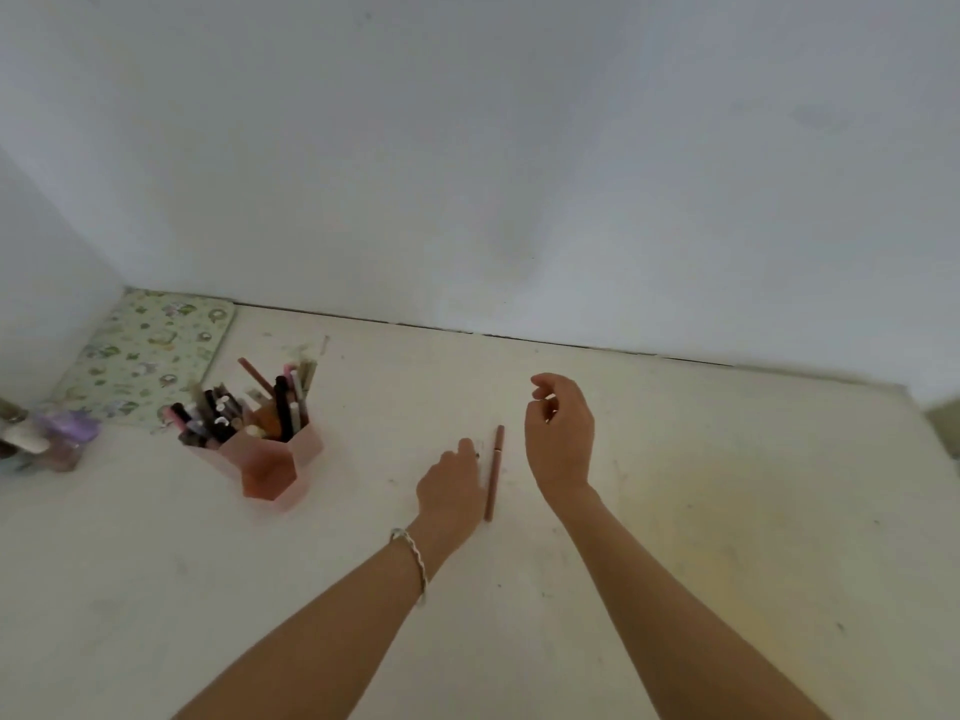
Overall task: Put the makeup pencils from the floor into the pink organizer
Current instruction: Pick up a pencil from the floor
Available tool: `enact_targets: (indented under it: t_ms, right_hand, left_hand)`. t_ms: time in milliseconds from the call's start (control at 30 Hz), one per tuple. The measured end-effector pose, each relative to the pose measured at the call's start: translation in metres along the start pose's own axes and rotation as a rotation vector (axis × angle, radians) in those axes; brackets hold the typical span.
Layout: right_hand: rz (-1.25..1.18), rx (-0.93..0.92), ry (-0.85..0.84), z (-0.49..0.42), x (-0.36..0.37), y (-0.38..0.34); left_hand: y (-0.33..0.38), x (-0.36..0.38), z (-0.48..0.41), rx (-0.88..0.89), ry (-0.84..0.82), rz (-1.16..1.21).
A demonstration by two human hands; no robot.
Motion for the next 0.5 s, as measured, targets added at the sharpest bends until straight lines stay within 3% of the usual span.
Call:
enact_targets:
  t_ms: [133,300,500]
  right_hand:
    - [0.009,0.036,-0.034,0.002,-0.003,0.021]
    - [0.065,0.063,-0.127,0.011,0.016,0.03]
    - [0.348,0.117,-0.526,0.037,0.074,0.034]
  left_hand:
    - [-0.001,-0.013,-0.007,0.024,0.018,0.188]
    - [0.015,-0.089,-0.008,0.166,0.232,0.541]
    - [0.017,-0.129,0.002,0.241,0.343,0.584]
Point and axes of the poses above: each hand's wrist, its own z-axis away from the middle knuckle, its own x-axis out of the palm, y = z × x, the point moved 10 cm from there along -z, towards the middle knuckle, and after that the axes turned 10 degrees about -x, right-handed, at the moved point
